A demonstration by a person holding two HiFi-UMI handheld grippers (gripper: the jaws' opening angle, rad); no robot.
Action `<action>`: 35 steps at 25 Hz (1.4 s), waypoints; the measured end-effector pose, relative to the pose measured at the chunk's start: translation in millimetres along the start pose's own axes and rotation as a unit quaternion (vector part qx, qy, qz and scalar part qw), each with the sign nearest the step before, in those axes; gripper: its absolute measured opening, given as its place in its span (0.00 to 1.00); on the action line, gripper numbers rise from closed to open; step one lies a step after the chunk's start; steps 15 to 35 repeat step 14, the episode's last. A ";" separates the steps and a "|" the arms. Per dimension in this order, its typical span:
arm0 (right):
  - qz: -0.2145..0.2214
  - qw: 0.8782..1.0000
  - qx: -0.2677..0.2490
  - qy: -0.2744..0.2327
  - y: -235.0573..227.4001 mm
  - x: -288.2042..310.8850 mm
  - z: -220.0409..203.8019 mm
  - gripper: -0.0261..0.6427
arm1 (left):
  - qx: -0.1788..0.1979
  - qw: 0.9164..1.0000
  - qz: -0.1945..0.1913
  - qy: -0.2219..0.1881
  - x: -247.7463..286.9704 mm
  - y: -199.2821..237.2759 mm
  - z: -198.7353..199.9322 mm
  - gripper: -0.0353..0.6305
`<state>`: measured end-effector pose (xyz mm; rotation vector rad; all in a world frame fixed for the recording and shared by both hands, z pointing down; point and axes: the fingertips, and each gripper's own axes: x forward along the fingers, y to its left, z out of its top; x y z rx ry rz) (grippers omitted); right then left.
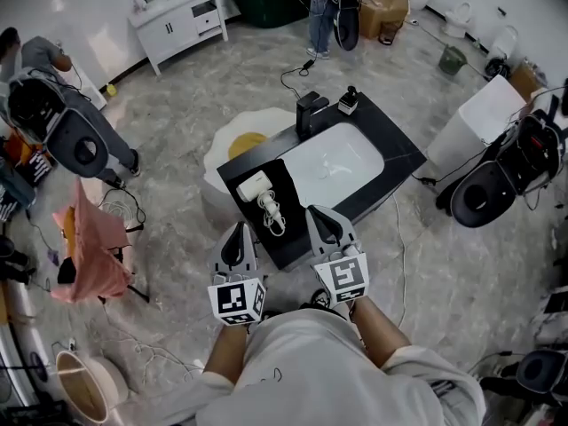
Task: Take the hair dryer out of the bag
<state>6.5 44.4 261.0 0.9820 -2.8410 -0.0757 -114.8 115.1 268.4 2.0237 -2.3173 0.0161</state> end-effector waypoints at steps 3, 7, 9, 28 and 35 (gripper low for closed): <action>-0.010 1.000 0.001 0.004 -11.1 -0.7 -3.7 0.03 | 0.000 1.000 -0.003 0.000 -0.8 0.5 0.5 0.08; -0.020 1.000 0.003 0.003 -23.0 -3.0 -8.2 0.03 | 0.002 1.000 0.005 0.001 -0.7 7.8 -3.7 0.08; -0.021 1.000 0.000 0.000 -25.5 -4.2 -10.4 0.03 | 0.003 1.000 0.010 -0.001 -0.1 10.9 -4.2 0.08; -0.024 1.000 0.004 -0.003 -30.0 -5.4 -6.2 0.03 | 0.012 1.000 0.010 -0.007 3.8 13.8 2.4 0.08; -0.024 1.000 0.004 -0.003 -30.0 -5.4 -6.2 0.03 | 0.012 1.000 0.010 -0.007 3.8 13.8 2.4 0.08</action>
